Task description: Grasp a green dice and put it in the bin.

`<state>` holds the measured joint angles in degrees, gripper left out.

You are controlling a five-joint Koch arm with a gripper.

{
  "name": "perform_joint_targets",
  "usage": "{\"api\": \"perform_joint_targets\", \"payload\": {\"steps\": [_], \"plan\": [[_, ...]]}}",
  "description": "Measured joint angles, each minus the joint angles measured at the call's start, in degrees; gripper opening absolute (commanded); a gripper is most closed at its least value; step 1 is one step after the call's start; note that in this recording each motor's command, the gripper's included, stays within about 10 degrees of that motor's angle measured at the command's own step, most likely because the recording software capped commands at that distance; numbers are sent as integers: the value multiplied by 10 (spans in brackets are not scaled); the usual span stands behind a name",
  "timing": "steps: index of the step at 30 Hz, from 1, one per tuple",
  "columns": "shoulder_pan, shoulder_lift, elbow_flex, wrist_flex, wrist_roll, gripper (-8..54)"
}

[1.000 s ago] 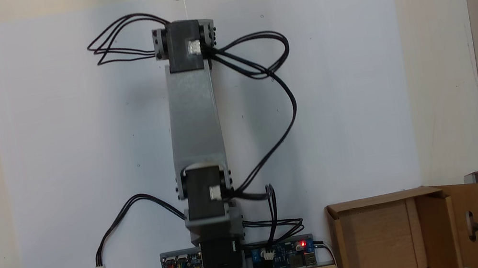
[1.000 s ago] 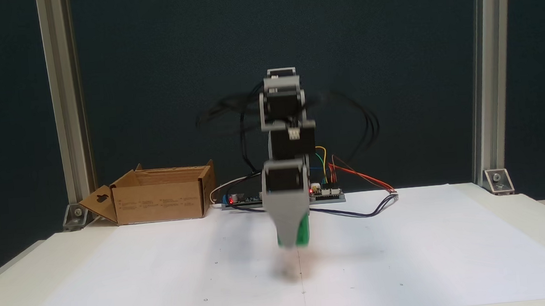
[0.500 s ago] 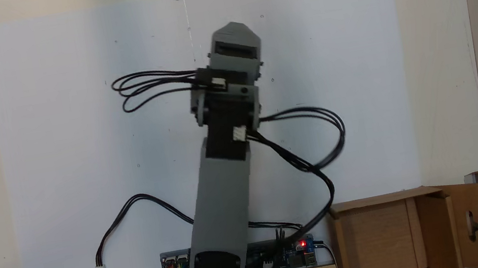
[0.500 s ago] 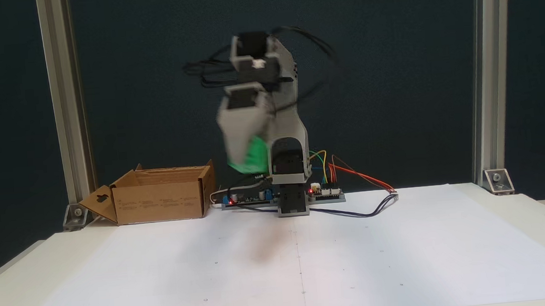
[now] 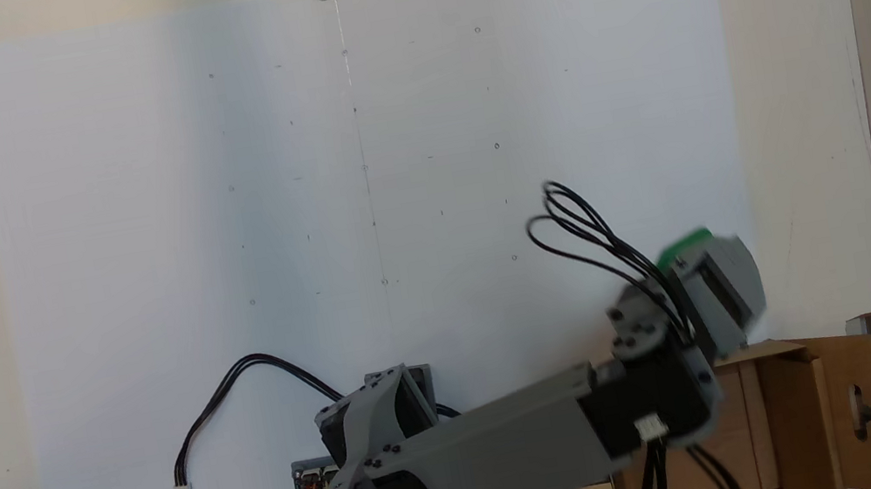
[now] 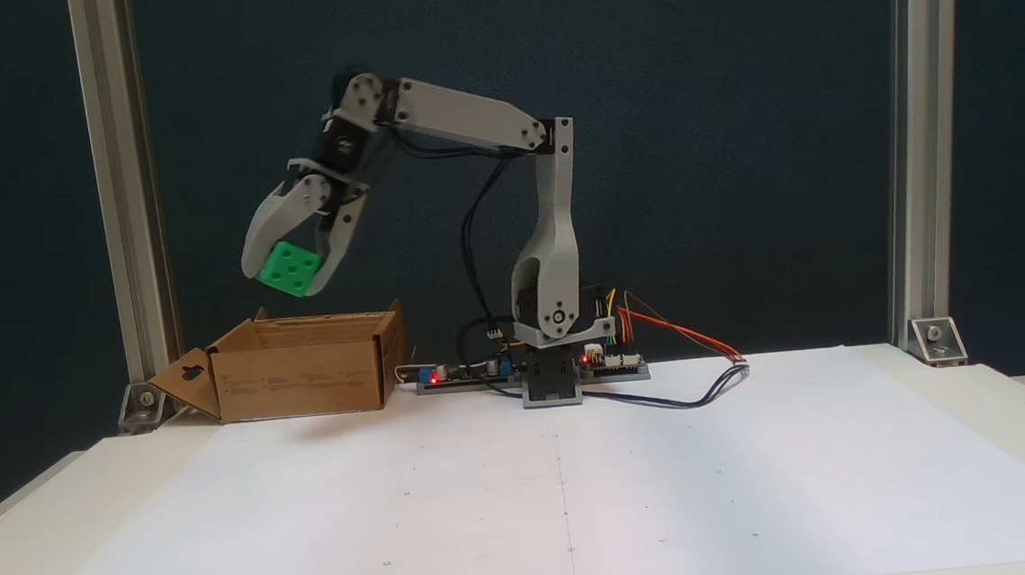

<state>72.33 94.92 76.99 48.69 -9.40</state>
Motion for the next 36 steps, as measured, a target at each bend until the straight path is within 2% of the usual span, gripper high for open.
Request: {"api": "perform_joint_targets", "payload": {"steps": [5, 11, 20, 24, 25, 27, 30, 36], "plan": [[149, -5, -1, 5, -48, 121], [263, -74, -1, 5, -116, 121], [319, -221, 0, -12, -157, 121], [324, -249, -1, -55, -160, 121], [326, -250, -1, -62, -160, 160], [333, -254, -1, -67, -160, 321], [336, -267, -1, -68, -160, 401], [340, -271, -1, -84, -160, 410]]}}
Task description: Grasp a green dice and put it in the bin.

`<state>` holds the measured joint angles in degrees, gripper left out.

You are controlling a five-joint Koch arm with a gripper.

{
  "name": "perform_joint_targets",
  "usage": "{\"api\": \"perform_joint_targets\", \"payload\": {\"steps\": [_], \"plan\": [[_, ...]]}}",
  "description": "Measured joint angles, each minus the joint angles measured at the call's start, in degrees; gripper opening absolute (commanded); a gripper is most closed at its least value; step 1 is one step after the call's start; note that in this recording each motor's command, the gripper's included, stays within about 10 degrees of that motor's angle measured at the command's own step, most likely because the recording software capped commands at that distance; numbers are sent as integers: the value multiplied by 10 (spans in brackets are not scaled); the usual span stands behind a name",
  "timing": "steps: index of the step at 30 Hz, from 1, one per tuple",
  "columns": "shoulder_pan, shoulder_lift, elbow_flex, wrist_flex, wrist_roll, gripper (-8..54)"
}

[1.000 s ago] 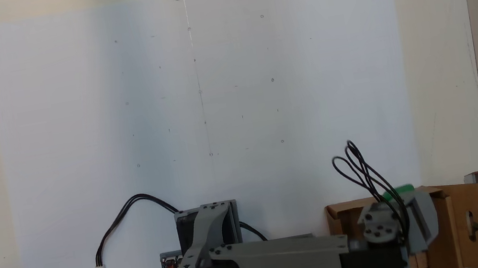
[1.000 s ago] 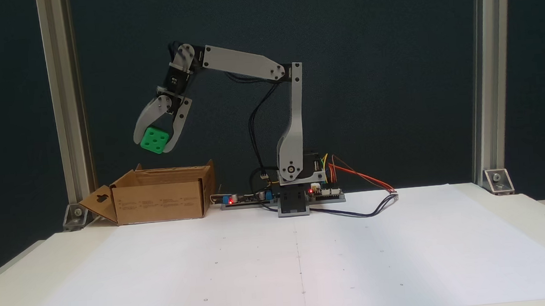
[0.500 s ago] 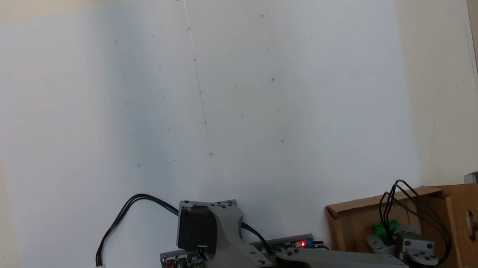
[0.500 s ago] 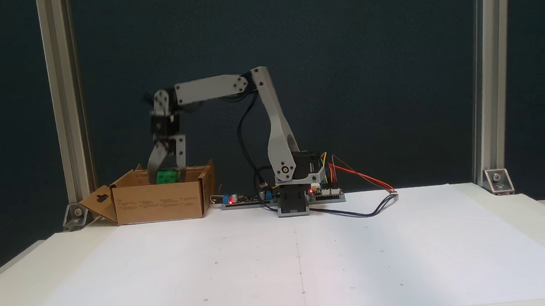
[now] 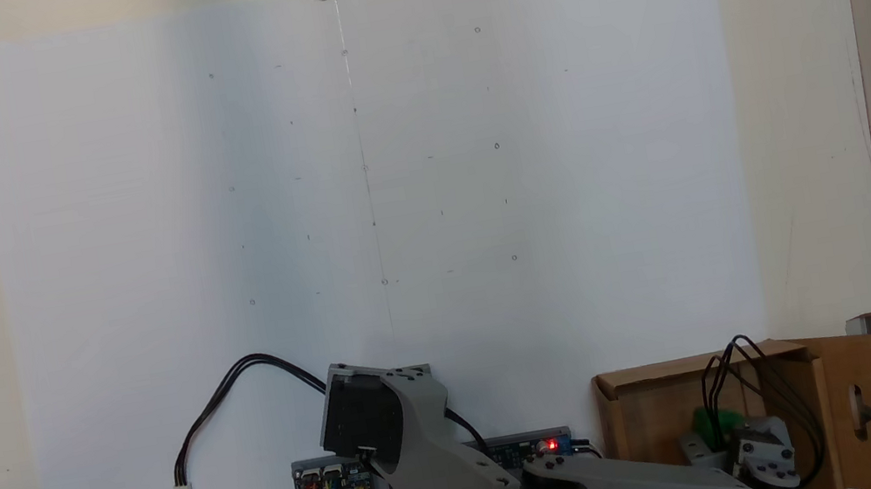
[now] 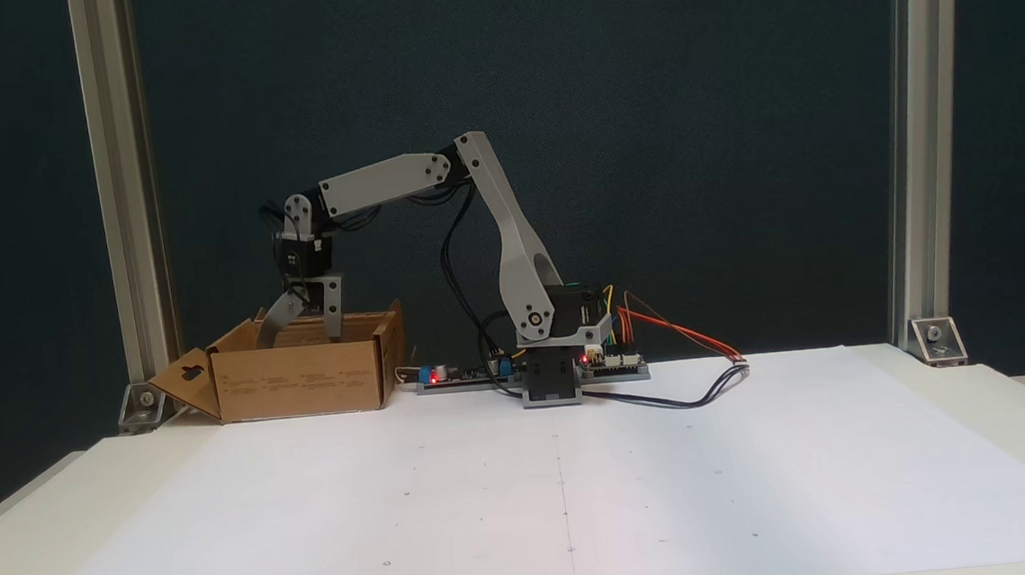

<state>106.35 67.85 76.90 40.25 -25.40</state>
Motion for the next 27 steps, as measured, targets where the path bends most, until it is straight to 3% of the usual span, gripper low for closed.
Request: {"api": "perform_joint_targets", "payload": {"steps": [6, 12, 16, 27], "plan": [[-8, 75, 0, -7, 15, 410], [-107, 205, 1, -6, 129, 410], [-236, 259, 0, -6, 191, 439], [-679, 323, 0, -10, 224, 441]]}}
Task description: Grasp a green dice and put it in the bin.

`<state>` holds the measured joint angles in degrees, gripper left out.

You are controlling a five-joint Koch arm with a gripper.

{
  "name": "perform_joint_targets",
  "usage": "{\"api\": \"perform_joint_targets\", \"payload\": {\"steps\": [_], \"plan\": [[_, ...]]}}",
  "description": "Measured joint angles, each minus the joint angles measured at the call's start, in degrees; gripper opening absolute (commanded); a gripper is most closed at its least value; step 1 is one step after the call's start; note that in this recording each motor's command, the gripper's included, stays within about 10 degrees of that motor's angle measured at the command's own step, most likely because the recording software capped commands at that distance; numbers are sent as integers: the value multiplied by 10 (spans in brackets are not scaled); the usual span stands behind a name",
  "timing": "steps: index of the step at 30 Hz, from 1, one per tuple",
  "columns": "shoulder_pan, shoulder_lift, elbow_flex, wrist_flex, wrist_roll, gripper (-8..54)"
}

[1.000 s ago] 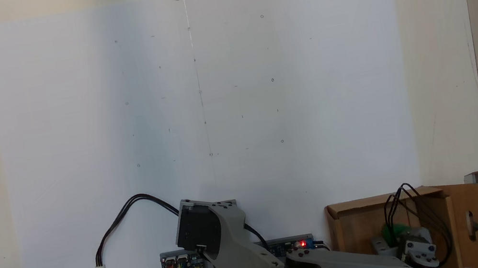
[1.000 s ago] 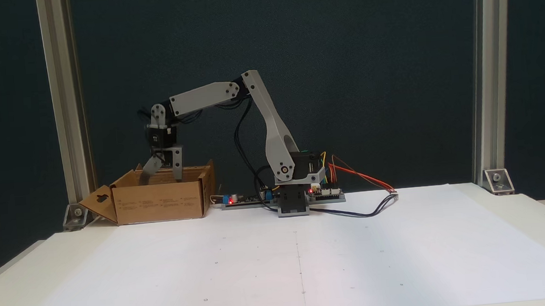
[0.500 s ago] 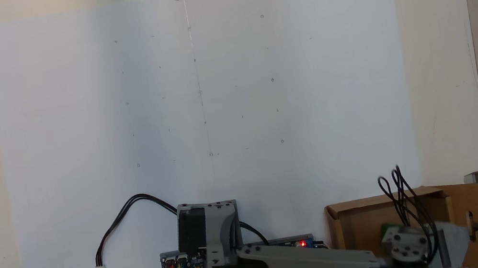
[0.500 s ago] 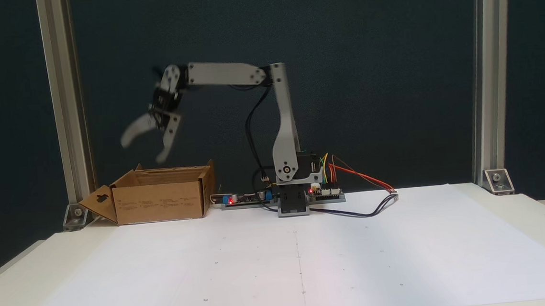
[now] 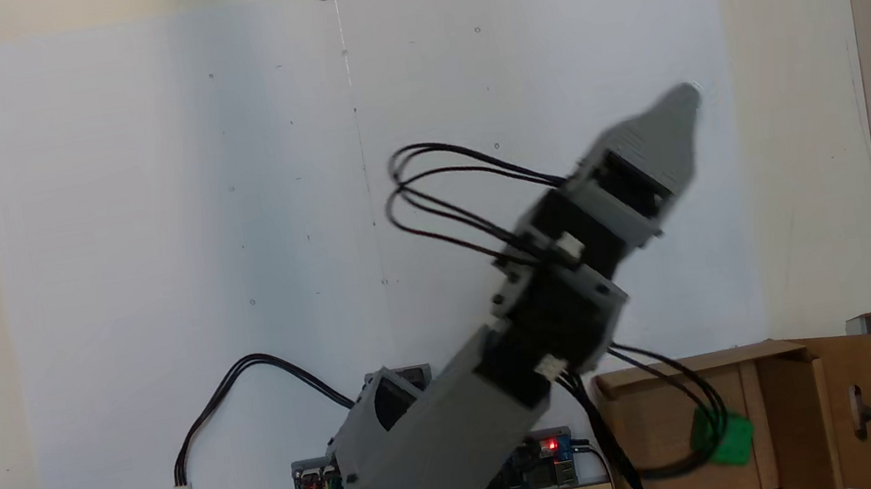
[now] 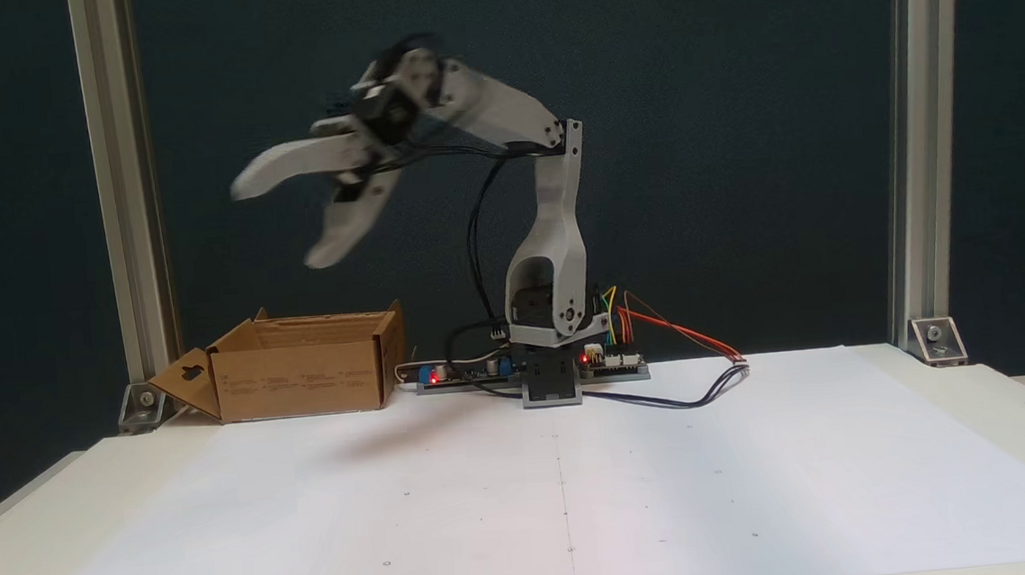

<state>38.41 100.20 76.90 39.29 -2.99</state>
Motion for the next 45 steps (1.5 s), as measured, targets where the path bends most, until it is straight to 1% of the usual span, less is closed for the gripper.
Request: {"api": "perform_joint_targets", "payload": {"steps": [7, 11, 13, 15, 21, 29, 37, 45], "plan": [[-277, 4, 0, -7, 0, 441], [-368, 11, 4, -8, 0, 442], [-396, 36, 43, -9, 0, 443], [-403, 70, 105, -24, 0, 446], [-403, 184, 306, -175, 0, 457], [-391, 279, 545, -377, 0, 460], [-373, 290, 758, -574, 0, 456], [-373, 292, 863, -764, 0, 444]]}}
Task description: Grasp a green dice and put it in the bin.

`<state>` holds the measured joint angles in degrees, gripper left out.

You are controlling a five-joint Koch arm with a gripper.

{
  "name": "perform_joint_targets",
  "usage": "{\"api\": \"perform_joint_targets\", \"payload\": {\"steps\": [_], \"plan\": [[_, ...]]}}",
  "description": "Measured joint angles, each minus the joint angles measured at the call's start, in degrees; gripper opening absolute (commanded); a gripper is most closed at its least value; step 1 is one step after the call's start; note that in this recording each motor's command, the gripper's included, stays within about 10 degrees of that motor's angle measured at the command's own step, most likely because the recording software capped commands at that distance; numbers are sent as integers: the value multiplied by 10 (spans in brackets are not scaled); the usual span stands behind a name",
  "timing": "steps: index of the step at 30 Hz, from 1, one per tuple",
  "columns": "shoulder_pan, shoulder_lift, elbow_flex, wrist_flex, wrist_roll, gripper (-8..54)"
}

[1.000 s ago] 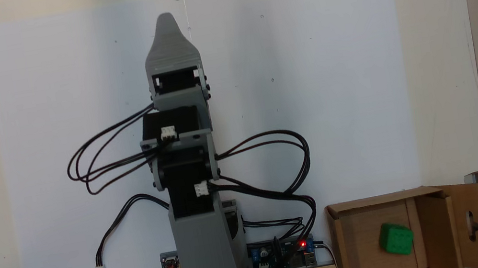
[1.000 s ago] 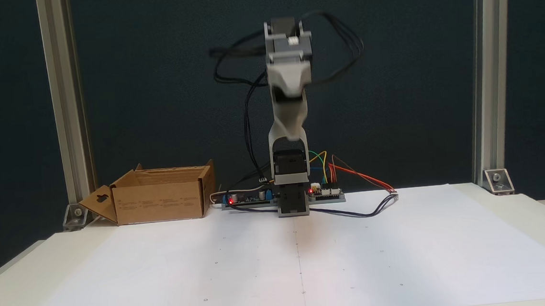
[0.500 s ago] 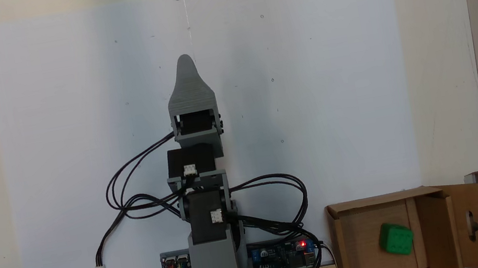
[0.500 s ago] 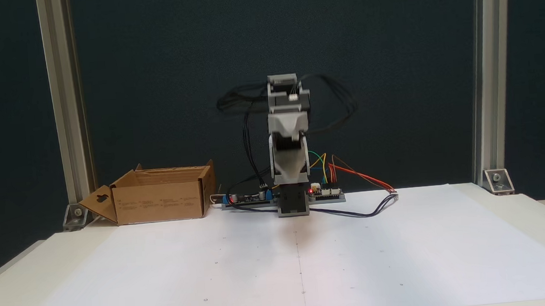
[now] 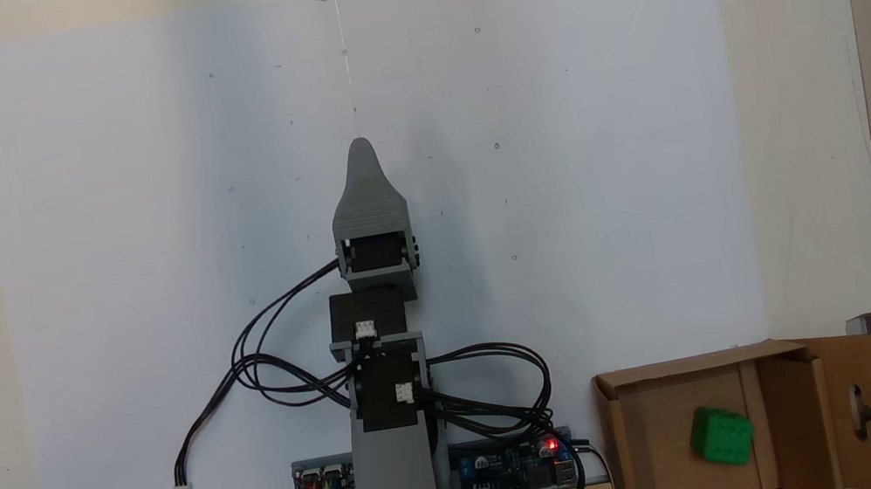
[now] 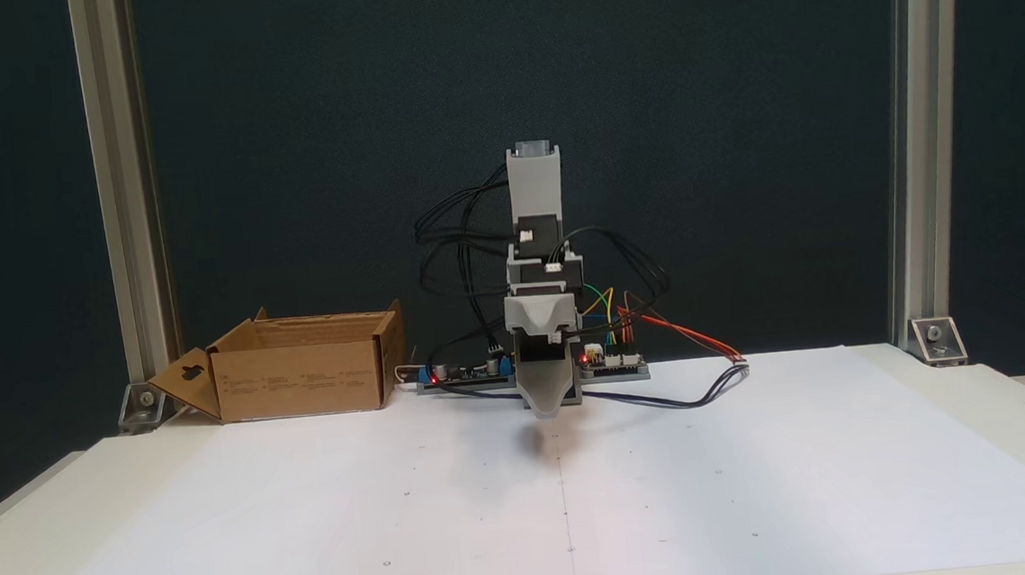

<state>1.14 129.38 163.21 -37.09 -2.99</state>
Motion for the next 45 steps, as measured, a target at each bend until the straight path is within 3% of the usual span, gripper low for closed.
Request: {"api": "perform_joint_targets", "payload": {"steps": [20, 45], "plan": [[0, 0, 128, -439, 0, 439], [-4, 0, 132, -446, 0, 445]]}}
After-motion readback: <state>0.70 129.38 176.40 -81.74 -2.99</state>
